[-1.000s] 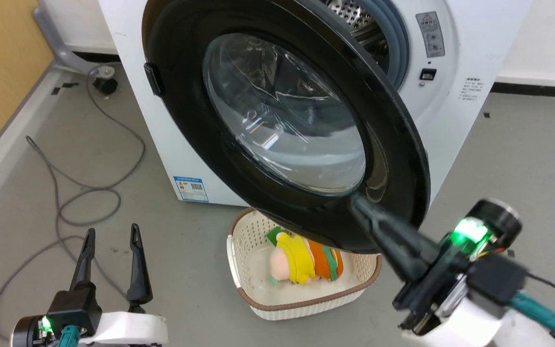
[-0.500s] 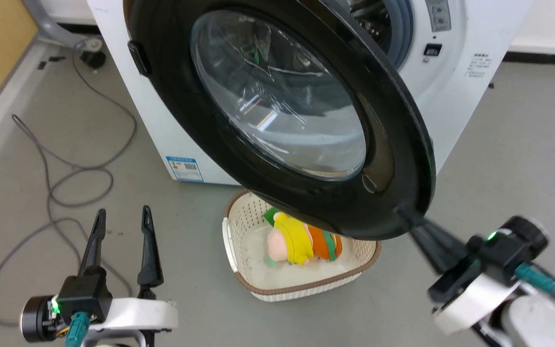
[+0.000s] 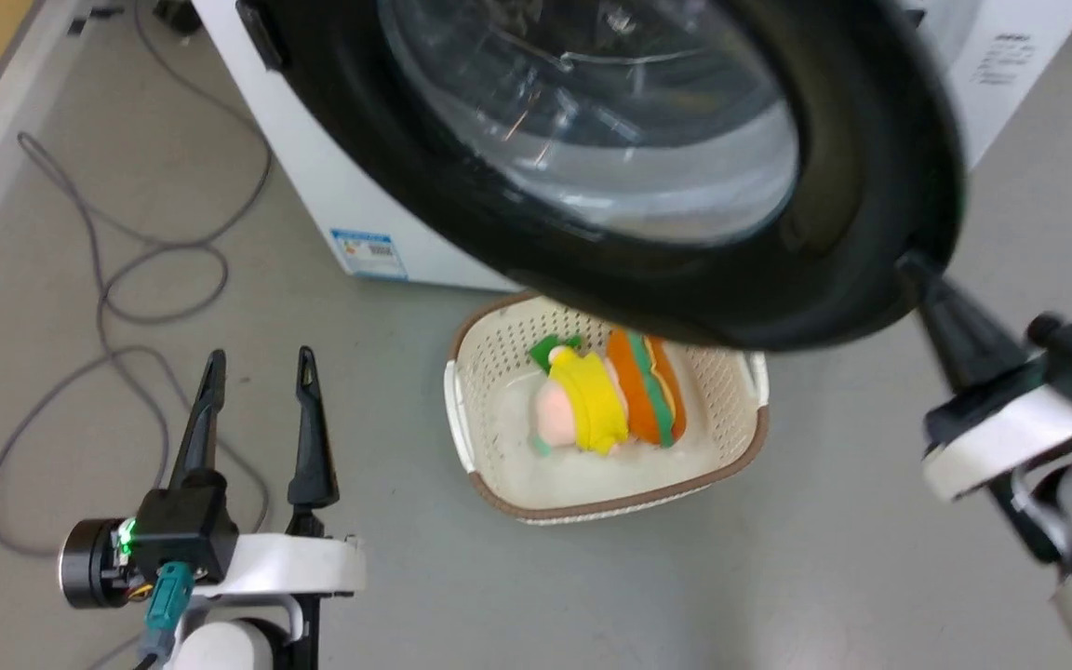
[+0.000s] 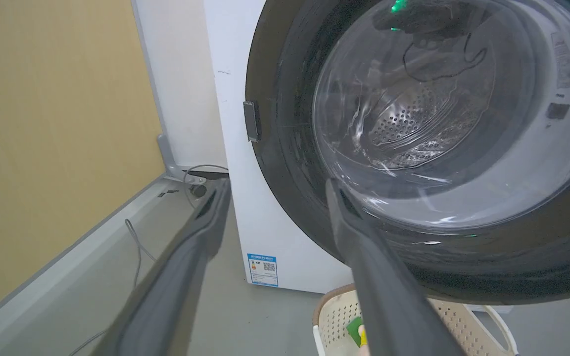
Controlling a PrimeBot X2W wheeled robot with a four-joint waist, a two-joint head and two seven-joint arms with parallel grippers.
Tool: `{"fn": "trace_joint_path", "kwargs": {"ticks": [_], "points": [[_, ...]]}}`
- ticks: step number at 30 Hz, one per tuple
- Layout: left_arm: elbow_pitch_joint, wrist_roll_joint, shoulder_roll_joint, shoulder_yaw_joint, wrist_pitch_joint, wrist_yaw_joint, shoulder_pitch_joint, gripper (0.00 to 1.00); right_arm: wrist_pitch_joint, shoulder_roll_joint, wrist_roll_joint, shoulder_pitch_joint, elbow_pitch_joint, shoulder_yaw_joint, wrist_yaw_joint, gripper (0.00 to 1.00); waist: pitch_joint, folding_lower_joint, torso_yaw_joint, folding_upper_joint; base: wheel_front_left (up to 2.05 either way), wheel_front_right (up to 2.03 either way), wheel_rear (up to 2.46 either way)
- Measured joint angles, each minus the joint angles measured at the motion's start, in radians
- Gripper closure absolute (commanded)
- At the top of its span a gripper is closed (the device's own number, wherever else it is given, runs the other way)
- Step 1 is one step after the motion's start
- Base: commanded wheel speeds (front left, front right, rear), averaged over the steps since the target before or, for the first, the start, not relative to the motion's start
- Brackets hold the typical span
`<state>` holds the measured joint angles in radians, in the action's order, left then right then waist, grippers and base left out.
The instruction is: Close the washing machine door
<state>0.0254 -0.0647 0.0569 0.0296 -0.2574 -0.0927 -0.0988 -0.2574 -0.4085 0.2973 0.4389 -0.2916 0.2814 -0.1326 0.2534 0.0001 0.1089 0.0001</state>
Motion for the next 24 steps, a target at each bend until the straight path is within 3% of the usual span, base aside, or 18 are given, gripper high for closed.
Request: {"fn": "trace_joint_path", "kwargs": {"ticks": [18, 24], "points": [[0.008, -0.018, -0.005, 0.052, 0.000, -0.029, -0.072, 0.00, 0.000, 0.014, -0.077, 0.332, -0.302, -0.145, 0.000, 1.00, 0.152, 0.0001, 0.063, 0.0000, 0.00, 0.00, 0.00], [0.009, -0.032, -0.005, 0.062, 0.000, -0.045, -0.081, 0.00, 0.000, 0.049, -0.128, 0.408, -0.368, -0.226, 0.000, 1.00, 0.168, 0.0000, 0.072, 0.0000, 0.00, 0.00, 0.00]]}}
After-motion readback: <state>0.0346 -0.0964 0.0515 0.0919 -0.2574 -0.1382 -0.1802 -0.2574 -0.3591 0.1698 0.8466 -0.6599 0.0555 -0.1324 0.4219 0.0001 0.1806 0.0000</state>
